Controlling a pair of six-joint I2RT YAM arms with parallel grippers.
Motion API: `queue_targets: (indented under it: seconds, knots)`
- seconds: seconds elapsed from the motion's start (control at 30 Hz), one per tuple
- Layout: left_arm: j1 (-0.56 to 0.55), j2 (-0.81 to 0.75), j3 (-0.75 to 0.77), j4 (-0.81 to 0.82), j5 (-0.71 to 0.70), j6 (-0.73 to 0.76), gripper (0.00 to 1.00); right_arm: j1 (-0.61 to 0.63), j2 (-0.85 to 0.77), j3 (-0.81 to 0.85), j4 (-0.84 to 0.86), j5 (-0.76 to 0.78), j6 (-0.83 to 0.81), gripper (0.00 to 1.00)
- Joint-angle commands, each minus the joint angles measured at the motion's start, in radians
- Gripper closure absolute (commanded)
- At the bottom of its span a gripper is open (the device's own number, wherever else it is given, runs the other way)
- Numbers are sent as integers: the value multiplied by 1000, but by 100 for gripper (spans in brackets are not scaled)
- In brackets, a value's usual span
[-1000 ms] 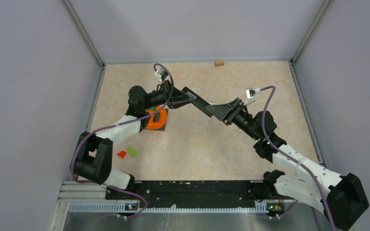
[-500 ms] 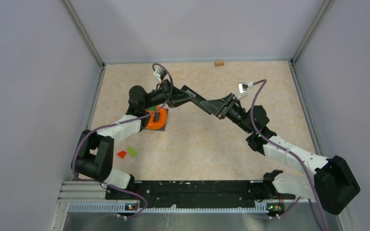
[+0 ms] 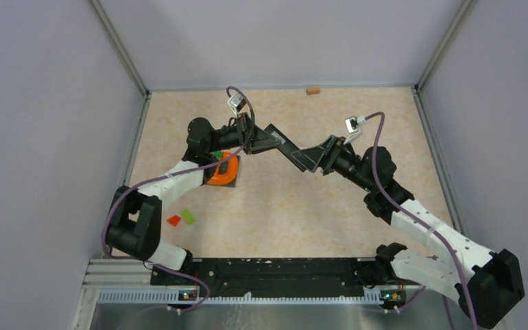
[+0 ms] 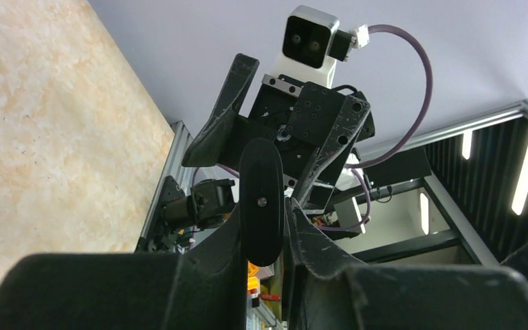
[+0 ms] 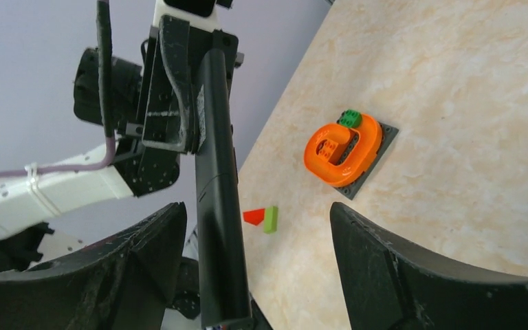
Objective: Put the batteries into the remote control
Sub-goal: Load the battery cover into the remote control, then place the remote control at the center of the board.
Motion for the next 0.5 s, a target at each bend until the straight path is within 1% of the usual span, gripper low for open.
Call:
queue_targets:
  seconds: [0.0, 0.13, 0.2, 0.37, 0.47]
  knots:
    - [8, -1, 53, 40, 79, 54, 100, -14, -53, 87, -144, -93, -166, 21]
    - [8, -4, 50, 60, 135, 70, 100, -14, -22, 137, -195, -222, -242, 21]
    - [9, -8, 50, 71, 165, 77, 100, -13, 11, 164, -213, -285, -271, 23]
    - [6, -20, 49, 165, 240, 42, 100, -14, 96, 247, -267, -407, -313, 35]
    - [6, -29, 48, 171, 255, 46, 100, -14, 112, 267, -268, -470, -327, 42]
